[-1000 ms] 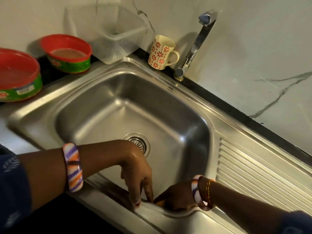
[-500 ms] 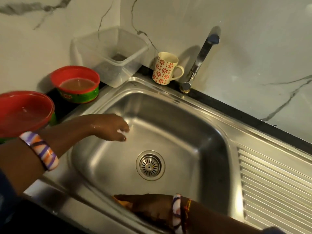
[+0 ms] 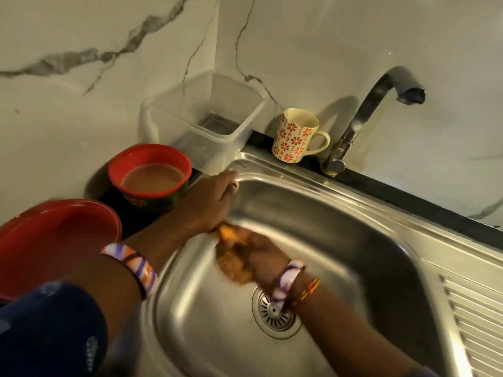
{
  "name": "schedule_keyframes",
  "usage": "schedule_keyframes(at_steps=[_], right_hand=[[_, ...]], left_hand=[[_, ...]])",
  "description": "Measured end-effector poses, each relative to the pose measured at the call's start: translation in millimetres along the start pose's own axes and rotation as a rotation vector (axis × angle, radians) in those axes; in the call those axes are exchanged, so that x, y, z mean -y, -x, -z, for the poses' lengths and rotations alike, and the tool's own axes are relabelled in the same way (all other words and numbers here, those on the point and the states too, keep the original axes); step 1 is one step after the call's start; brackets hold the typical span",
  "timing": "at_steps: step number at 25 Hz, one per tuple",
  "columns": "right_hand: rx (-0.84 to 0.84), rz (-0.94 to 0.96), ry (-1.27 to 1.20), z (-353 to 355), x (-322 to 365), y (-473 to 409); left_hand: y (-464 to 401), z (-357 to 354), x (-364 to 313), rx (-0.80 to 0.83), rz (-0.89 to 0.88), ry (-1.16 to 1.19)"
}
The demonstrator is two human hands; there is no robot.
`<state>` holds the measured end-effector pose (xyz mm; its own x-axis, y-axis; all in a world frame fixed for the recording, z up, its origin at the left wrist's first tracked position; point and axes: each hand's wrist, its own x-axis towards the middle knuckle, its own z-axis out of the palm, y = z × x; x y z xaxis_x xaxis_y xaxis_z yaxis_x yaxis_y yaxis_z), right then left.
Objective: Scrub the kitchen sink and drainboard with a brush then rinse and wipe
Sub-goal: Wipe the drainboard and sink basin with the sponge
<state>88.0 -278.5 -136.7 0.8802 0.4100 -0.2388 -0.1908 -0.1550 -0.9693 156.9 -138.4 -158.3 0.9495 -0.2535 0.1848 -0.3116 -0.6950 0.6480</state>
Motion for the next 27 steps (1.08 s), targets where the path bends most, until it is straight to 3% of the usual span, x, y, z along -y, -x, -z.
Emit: schedule_keyframes(at_steps=[3,5,8,10,17,21,25,27], right_hand=[[-0.489,0.1,0.581,23,10,-49],[-0.579,0.087,0.952,43,23,-88],[-0.385,-0.15,1.187,41,6,-135],[-0.336,-0.225,1.206,37,-2,-153],[-0.198,-0.106,1.391,57,8,-153],[-0.201,0.031,1.29,53,-6,-142],[-0.427,0.276,0.798,25,-50,-125],[-0.429,0.381,0.451,2,-69,-117]], left_hand=[[3,-11,11,-0.029,-0.049,0.091],[6,-18,18,-0.089,-0.107,0.09],[8,-25,27,-0.19,-0.126,0.089],[7,-27,29,-0.235,-0.112,0.115],[5,-34,31,-0.305,-0.085,0.066],[3,-36,33,-0.334,-0.087,0.048],[4,-36,30,-0.369,-0.114,0.095],[4,-33,30,-0.366,-0.126,0.119]])
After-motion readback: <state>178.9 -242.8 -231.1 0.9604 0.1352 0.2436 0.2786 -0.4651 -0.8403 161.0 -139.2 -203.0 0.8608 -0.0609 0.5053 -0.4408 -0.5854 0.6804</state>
